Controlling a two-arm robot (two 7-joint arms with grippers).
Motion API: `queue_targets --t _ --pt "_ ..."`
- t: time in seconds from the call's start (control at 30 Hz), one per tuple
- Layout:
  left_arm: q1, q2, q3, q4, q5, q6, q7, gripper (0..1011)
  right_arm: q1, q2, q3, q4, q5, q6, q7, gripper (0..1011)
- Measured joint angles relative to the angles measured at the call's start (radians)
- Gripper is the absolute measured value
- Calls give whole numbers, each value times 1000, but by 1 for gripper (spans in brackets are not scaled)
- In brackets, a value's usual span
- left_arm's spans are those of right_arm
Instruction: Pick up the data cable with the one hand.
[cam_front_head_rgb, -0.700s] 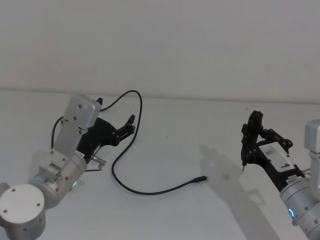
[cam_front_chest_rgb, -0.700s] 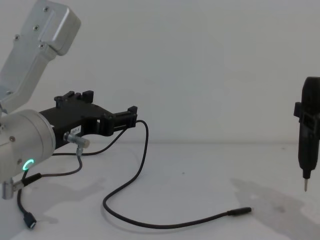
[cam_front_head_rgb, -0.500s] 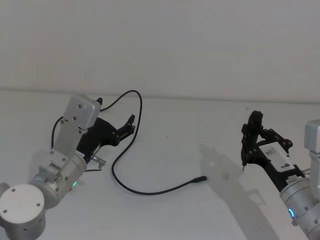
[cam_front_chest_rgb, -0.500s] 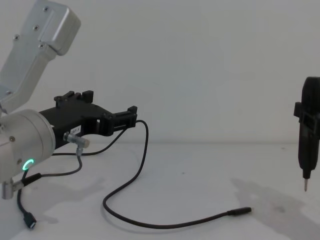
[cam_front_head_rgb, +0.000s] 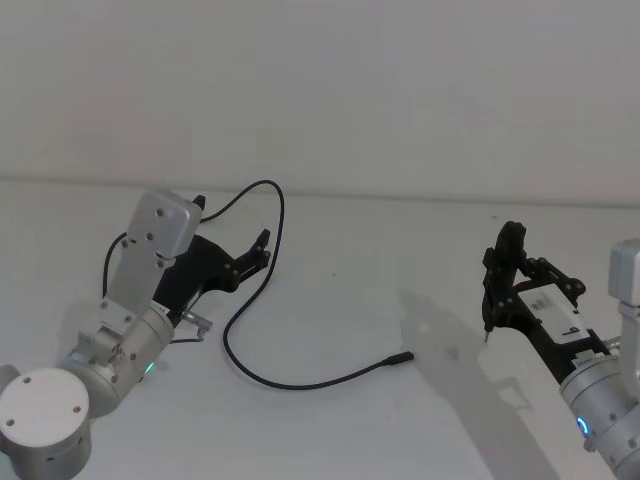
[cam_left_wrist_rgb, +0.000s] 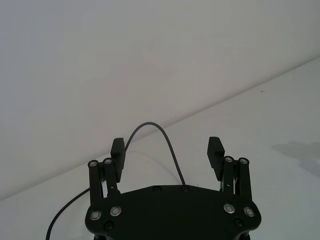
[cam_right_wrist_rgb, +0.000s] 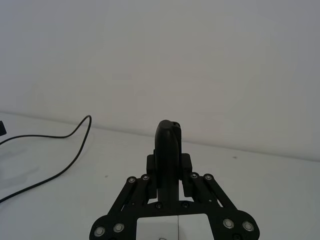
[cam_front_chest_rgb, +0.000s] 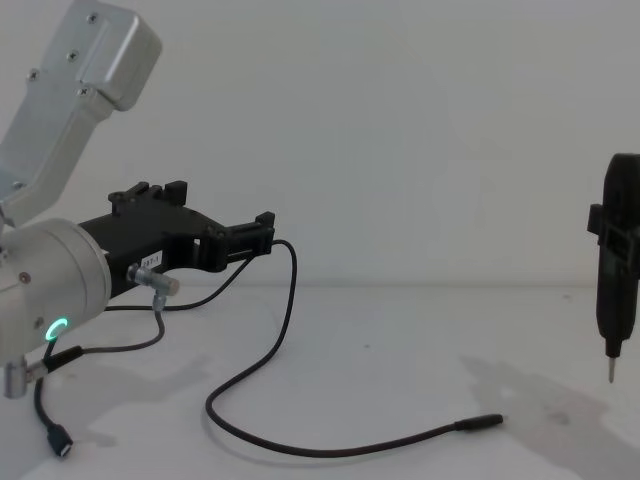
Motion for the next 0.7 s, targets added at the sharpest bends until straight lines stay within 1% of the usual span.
queue_targets --t 0.2,0.33,0.47,0.7 --pt "-2 0 2 -3 0 3 -7 1000 0 0 0 0 0 0 0 268" --pt "-7 4 6 -9 -1 11 -26 1000 0 0 0 0 0 0 0 268" --pt "-15 13 12 -19 -6 21 -55 1000 0 0 0 0 0 0 0 268" --pt "-33 38 26 -41 -21 52 -130 1000 0 0 0 0 0 0 0 268"
